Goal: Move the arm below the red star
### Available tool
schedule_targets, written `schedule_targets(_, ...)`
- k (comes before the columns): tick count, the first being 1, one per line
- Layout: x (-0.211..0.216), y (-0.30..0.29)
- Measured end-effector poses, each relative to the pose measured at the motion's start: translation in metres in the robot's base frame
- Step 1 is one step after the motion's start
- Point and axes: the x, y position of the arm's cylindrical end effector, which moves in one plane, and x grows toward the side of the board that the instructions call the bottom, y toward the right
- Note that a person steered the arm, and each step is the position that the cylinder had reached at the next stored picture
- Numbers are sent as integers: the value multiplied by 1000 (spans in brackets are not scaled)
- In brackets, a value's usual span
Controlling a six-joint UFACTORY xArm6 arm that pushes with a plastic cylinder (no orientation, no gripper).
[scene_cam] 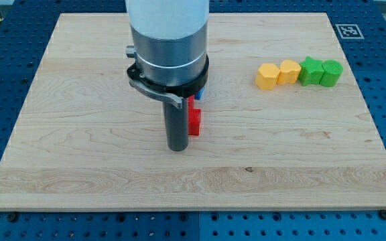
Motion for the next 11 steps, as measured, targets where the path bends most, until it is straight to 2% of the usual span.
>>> schedule_targets(2, -2, -18)
schedule_targets(3, -2, 24)
schedule_targets(5, 12, 55)
schedule_targets(7, 11, 117)
schedule_targets(8, -1, 116)
schedule_targets(10, -1, 45)
schedule_targets(11, -1, 53)
